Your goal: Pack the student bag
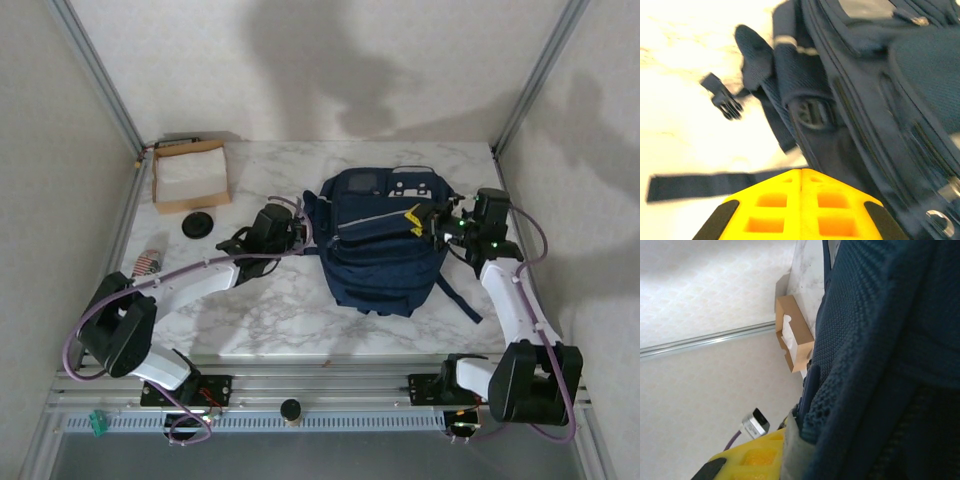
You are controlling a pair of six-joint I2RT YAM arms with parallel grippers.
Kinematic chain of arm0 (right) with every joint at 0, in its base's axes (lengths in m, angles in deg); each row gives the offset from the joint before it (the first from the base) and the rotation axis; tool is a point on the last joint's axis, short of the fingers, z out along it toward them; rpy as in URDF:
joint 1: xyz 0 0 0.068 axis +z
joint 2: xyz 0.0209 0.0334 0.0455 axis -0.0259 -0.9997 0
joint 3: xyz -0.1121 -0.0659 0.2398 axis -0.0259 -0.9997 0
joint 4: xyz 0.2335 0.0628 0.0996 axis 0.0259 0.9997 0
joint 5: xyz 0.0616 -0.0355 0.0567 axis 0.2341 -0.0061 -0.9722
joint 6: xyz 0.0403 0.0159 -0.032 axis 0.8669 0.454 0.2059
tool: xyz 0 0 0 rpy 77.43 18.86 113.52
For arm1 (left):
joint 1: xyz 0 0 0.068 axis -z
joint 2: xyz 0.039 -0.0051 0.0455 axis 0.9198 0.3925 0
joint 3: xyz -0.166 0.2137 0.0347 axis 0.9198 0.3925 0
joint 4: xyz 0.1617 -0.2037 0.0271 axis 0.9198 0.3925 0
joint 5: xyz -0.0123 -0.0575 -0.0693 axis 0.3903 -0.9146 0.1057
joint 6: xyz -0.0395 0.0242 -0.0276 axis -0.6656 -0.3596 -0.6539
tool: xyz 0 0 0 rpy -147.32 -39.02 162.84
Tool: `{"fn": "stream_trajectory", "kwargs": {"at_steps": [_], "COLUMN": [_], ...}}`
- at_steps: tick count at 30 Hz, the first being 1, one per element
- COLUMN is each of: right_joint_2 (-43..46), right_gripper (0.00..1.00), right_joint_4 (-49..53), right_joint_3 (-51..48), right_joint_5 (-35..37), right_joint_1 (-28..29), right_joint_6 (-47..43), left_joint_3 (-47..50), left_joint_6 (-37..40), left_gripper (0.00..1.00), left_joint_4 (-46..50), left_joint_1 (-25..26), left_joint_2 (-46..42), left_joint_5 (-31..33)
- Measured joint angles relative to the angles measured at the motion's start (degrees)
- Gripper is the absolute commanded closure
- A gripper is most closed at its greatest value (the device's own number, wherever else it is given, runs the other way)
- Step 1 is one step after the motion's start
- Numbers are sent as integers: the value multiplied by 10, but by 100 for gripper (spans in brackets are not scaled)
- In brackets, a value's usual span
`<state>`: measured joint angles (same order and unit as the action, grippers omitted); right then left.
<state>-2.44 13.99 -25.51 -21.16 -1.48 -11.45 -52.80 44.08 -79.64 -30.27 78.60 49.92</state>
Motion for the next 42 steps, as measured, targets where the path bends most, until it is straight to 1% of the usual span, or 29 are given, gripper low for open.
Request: {"fn": "stream_trajectory", "kwargs": {"at_steps": [3, 6, 7, 8, 10, 11, 12, 13, 14, 16, 19, 22, 25, 26, 29, 30, 32, 33, 35, 36, 37, 40, 42], "right_joint_2": [-11, -16, -17, -19, -21, -21, -21, -21, -21, -21, -17, 1, 29, 38, 64, 70, 75, 72, 60, 52, 45, 22, 5], "right_gripper": [100, 100, 94, 84, 76, 71, 63, 57, 53, 42, 29, 20, 11, 9, 4, 2, 1, 1, 1, 1, 1, 1, 1], "right_joint_4": [5, 16, 19, 24, 38, 45, 52, 59, 70, 106, 180, 258, 329, 349, 403, 409, 409, 410, 400, 389, 374, 323, 286], "right_joint_3": [3, 5, 5, 5, 6, 7, 8, 11, 16, 37, 83, 125, 154, 163, 196, 203, 204, 204, 201, 196, 188, 166, 154], "right_joint_5": [-27, -30, -30, -30, -24, -22, -19, -14, -11, 6, 57, 121, 195, 216, 268, 276, 287, 291, 295, 293, 289, 285, 281], "right_joint_1": [-10, -11, -11, -11, -11, -11, -11, -11, -11, -11, -11, -10, -10, -11, -11, -9, 5, 24, 77, 106, 136, 212, 251], "right_joint_6": [-27, -60, -71, -82, -105, -116, -127, -138, -149, -181, -234, -287, -334, -346, -380, -389, -399, -403, -406, -406, -406, -401, -395], "left_joint_3": [-5, -10, -10, -10, -10, -10, -10, -10, -10, -10, -10, -10, -8, -6, -4, -4, -4, -3, 1, 5, 10, 33, 49], "left_joint_6": [-6, -9, -11, -13, -20, -24, -29, -34, -40, -49, -63, -83, -100, -107, -122, -126, -136, -141, -149, -150, -150, -144, -138], "left_gripper": [100, 100, 100, 100, 99, 95, 88, 82, 79, 77, 67, 63, 51, 49, 42, 40, 32, 25, 15, 7, 2, 1, 1], "left_joint_4": [-20, -25, -24, -23, -21, -17, -10, -2, 3, 20, 45, 77, 108, 117, 153, 165, 190, 204, 224, 235, 246, 268, 278], "left_joint_1": [0, 0, 0, 0, 0, 0, 0, 0, 0, 0, -3, -17, -42, -50, -92, -111, -156, -182, -237, -268, -299, -388, -445], "left_joint_2": [31, 61, 63, 63, 56, 49, 39, 26, 15, -15, -54, -84, -112, -121, -150, -158, -169, -174, -179, -180, -180, -180, -179], "left_joint_5": [0, -2, -2, -1, -1, -1, 2, 5, 7, 17, 30, 36, 49, 52, 61, 64, 75, 82, 93, 96, 101, 113, 116]}}
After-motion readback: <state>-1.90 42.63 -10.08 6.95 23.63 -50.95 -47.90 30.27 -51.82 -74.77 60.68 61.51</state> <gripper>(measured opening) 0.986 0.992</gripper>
